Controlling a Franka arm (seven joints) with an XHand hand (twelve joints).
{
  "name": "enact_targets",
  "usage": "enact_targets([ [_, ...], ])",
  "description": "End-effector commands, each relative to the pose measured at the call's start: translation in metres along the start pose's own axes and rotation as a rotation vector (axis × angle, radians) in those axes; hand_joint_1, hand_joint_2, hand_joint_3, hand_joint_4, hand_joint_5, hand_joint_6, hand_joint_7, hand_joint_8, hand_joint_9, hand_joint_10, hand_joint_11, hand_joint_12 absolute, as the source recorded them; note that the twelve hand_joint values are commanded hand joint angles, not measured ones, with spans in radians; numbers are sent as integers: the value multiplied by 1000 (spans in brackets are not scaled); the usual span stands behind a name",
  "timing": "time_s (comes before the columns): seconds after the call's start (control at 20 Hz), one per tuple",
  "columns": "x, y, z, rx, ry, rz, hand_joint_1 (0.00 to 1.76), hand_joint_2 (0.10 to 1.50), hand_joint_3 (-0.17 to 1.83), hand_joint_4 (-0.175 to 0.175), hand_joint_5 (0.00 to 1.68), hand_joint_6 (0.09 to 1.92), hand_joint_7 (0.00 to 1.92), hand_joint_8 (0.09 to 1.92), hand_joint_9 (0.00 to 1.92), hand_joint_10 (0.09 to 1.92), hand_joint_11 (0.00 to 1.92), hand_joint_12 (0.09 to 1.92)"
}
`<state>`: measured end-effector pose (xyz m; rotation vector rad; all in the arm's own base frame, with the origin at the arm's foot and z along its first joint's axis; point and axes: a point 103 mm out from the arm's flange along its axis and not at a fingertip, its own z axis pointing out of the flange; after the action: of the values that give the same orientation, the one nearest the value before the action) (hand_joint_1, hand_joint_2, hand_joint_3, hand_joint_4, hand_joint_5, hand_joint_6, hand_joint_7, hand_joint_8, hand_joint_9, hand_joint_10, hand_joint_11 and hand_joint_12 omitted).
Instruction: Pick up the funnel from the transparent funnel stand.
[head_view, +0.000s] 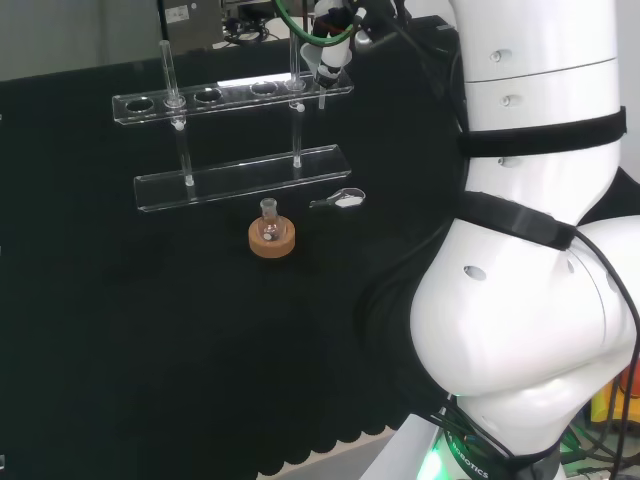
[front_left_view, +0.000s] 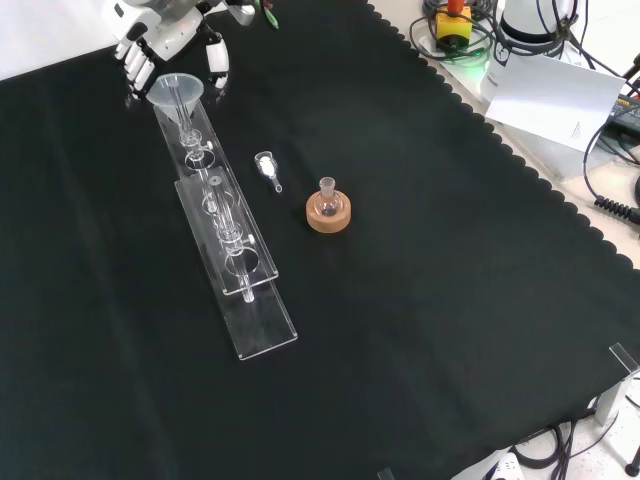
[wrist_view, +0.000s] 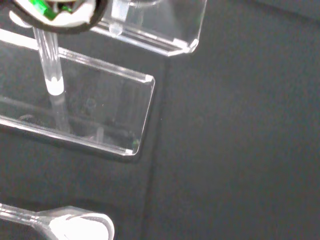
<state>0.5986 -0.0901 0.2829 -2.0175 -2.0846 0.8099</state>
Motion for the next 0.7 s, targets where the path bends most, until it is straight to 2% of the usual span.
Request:
enact_targets([
  [0.05, -2, -6, -7, -28, -22, 8, 802, 667, 599, -42, 403, 87, 350, 736, 434, 667, 234, 1381],
  [0.35, -6, -22, -25, -42, -35, 18, 805, 670, 607, -41, 413, 87, 347, 736, 442, 661, 234, 1376],
  [0.7, -8, -55, -50, -55, -61, 50, 810, 668, 614, -41, 406, 87, 327, 730, 445, 654, 231, 1372],
])
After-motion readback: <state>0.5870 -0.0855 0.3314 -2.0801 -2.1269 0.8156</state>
